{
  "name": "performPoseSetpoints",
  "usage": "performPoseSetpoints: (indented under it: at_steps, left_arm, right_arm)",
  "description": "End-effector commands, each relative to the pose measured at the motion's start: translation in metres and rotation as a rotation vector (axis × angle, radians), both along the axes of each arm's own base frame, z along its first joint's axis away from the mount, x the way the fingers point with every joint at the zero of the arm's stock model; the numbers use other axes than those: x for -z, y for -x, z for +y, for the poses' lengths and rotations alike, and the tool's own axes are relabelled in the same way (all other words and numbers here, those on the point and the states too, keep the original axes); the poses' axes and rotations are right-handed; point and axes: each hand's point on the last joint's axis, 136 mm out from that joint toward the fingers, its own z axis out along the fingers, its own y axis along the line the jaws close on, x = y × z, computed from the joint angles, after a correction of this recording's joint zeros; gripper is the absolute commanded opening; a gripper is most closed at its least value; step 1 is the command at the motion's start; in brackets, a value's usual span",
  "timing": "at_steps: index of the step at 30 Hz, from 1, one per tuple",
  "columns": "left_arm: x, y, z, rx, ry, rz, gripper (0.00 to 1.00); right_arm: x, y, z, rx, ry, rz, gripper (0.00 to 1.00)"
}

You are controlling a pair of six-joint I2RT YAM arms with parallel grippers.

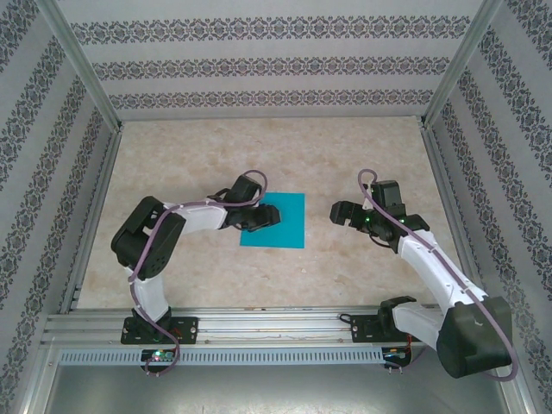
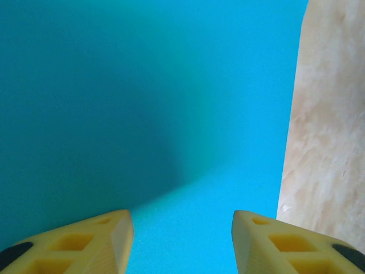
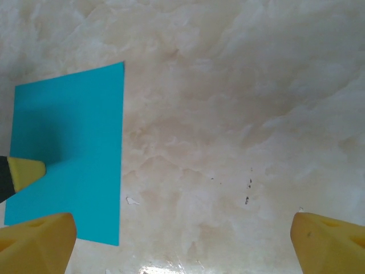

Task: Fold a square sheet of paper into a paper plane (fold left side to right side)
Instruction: Move the square sheet of paper to the center of the table, then pick up the square sheet of paper from the center of the table.

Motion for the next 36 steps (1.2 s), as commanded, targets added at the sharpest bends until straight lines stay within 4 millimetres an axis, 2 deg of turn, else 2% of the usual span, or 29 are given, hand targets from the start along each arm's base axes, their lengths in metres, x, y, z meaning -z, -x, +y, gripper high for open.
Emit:
performPoseSetpoints:
  at_steps: [1,4,6,8,11,15,18,23,30,36]
  left_arm:
    - [0.026,0.008,-0.002,-0.059,-0.058,0.078,0.51]
    - [0.007,0.001,-0.014,-0.038,-0.009,0.038,0.51]
    - [-0.008,-0.002,-0.014,-0.036,0.009,0.003,0.52]
    - [-0.018,-0.002,-0.007,-0.048,-0.005,-0.027,0.53]
    - [-0.024,0.003,0.015,-0.079,-0.057,-0.052,0.54]
    - [-0.014,0.016,0.040,-0.103,-0.089,-0.022,0.50]
    - [-0.003,0.025,0.042,-0.086,-0.077,0.019,0.44]
    - [0.010,0.027,0.044,-0.071,-0.103,0.044,0.37]
    - [0.024,0.030,0.047,-0.064,-0.138,0.075,0.33]
    - [0.032,0.032,0.048,-0.064,-0.146,0.092,0.33]
  right_arm:
    - [-0.003,-0.008,-0.001,-0.011,0.042,0.010,0.94]
    - [0.000,-0.016,0.007,-0.044,0.068,0.031,0.92]
    - [0.002,-0.025,0.013,-0.075,0.107,0.046,0.91]
    - [0.004,-0.034,0.021,-0.102,0.149,0.059,0.92]
    - [0.009,-0.049,0.039,-0.143,0.192,0.074,0.95]
    - [0.020,-0.068,0.069,-0.210,0.241,0.093,0.98]
    - [0.033,-0.080,0.089,-0.249,0.265,0.116,0.98]
    - [0.055,-0.094,0.113,-0.297,0.321,0.151,0.98]
    - [0.081,-0.105,0.132,-0.332,0.321,0.198,0.98]
    - [0.100,-0.101,0.131,-0.320,0.334,0.253,0.98]
